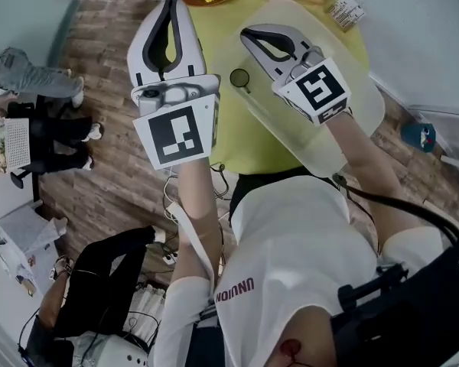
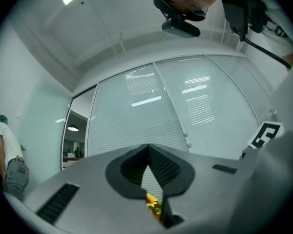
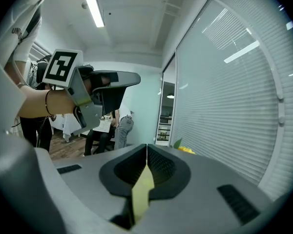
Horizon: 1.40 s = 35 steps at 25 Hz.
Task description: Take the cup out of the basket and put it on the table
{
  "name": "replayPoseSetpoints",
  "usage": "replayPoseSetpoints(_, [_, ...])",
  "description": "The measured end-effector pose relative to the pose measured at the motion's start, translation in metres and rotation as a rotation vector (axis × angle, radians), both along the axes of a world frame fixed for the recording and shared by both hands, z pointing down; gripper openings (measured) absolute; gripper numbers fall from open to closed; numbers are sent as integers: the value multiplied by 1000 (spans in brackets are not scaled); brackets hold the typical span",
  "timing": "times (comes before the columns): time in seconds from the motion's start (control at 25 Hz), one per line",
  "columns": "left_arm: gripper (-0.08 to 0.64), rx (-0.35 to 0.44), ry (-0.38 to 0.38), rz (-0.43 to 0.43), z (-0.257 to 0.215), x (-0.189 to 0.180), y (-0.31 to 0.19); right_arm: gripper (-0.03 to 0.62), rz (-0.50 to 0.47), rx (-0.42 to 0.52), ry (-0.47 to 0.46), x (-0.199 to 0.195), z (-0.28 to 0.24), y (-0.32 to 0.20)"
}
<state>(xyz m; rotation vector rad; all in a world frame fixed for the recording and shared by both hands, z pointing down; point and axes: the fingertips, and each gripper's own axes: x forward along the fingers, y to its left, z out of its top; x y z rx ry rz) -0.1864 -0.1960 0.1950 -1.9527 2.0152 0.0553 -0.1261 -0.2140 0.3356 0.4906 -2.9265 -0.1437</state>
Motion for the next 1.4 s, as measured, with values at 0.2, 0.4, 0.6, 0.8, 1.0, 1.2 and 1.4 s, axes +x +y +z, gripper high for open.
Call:
replayPoseSetpoints(0.2, [12, -20, -9, 35, 12, -5, -11, 21, 9, -46, 69, -5, 31, -2])
replayPoseSetpoints(0.4, [12, -29, 19, 75, 17, -8, -19, 21, 35, -85, 121, -5, 56, -4])
replayPoseSetpoints(0.6, [12, -42, -2, 106, 24, -13, -27, 39, -18, -170, 189, -12, 90, 3])
replayPoseSetpoints(0.8, [12, -51, 14, 131, 28, -13, -36, 123, -63, -224, 276, -12, 122, 14])
replayPoseSetpoints(1.0, [12, -64, 41, 147, 32, -11, -44, 163, -114, -277, 345, -12, 152, 22])
replayPoseSetpoints(1.2, [12, -77, 15, 161, 39, -12, -49, 195, -157, -318, 412, -11, 181, 33])
replayPoseSetpoints(1.4, [12, -85, 16, 166, 42, -14, -52, 231, -207, -352, 465, -9, 202, 43])
